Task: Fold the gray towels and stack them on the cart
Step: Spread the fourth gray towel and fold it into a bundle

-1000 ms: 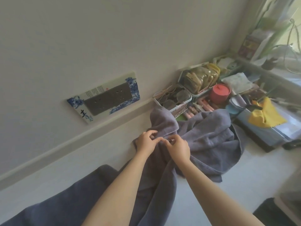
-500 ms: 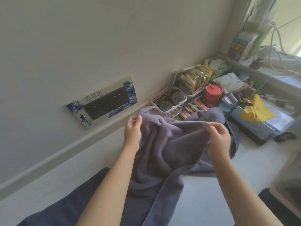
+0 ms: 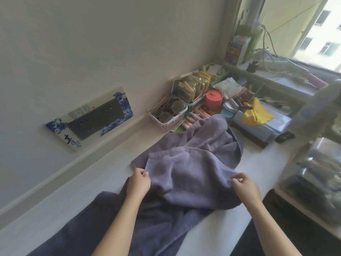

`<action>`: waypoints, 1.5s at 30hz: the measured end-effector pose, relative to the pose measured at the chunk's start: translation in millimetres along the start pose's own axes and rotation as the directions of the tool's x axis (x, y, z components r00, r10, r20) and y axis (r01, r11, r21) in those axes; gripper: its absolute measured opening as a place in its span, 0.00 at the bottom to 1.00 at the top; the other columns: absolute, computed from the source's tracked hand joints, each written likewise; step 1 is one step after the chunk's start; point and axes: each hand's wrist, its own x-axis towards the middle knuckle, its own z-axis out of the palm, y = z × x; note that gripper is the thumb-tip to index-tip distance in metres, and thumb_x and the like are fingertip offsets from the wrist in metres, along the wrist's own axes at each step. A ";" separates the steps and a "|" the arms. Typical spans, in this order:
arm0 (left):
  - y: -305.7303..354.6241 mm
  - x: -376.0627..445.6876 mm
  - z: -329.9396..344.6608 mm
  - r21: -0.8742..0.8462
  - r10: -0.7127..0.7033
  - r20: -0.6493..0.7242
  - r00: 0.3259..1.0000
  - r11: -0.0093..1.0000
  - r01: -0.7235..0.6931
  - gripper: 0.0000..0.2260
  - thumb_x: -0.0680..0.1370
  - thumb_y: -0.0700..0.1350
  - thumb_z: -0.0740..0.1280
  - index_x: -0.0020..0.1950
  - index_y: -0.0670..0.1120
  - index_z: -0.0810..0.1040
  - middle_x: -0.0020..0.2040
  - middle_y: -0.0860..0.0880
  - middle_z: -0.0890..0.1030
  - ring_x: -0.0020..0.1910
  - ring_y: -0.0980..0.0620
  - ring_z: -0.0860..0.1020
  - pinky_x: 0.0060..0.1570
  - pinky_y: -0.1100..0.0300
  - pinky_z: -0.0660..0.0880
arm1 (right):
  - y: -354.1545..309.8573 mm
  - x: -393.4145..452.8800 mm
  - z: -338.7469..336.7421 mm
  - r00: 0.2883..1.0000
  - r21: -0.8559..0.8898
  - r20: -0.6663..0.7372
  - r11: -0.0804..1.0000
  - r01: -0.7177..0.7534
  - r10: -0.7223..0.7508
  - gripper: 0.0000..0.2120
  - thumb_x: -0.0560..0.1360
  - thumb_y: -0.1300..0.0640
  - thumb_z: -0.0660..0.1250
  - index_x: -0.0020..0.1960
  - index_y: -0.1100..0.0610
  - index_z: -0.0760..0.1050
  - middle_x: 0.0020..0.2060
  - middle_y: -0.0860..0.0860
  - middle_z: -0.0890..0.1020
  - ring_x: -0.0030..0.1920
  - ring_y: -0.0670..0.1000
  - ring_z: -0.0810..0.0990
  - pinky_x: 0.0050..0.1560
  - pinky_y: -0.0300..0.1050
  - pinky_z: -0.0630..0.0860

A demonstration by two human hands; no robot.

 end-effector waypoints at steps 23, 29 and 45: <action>102.6 76.6 43.0 0.286 0.284 0.375 0.882 0.870 -0.402 0.14 0.78 0.58 0.61 0.52 0.49 0.77 0.56 0.44 0.77 0.53 0.45 0.77 0.57 0.52 0.72 | -21.0 69.3 15.6 0.959 -0.105 0.162 0.962 0.253 -0.234 0.07 0.76 0.50 0.65 0.42 0.51 0.74 0.42 0.50 0.77 0.48 0.55 0.74 0.50 0.45 0.69; 166.6 69.4 22.0 0.149 0.519 0.154 0.841 0.829 -0.539 0.11 0.75 0.49 0.70 0.41 0.42 0.80 0.40 0.46 0.78 0.42 0.47 0.77 0.41 0.61 0.67 | -51.4 65.2 -35.0 0.948 0.035 -0.023 0.948 0.318 -0.317 0.06 0.75 0.53 0.67 0.42 0.54 0.74 0.39 0.52 0.79 0.42 0.52 0.75 0.40 0.41 0.65; 227.6 -7.7 -18.4 -0.284 0.697 -0.319 0.642 0.576 -0.766 0.04 0.74 0.44 0.71 0.43 0.43 0.80 0.50 0.45 0.77 0.49 0.50 0.76 0.55 0.62 0.70 | -134.8 -10.2 -117.7 0.831 0.132 -0.330 0.850 0.510 -0.447 0.08 0.75 0.53 0.67 0.45 0.58 0.76 0.35 0.53 0.79 0.36 0.52 0.75 0.32 0.35 0.65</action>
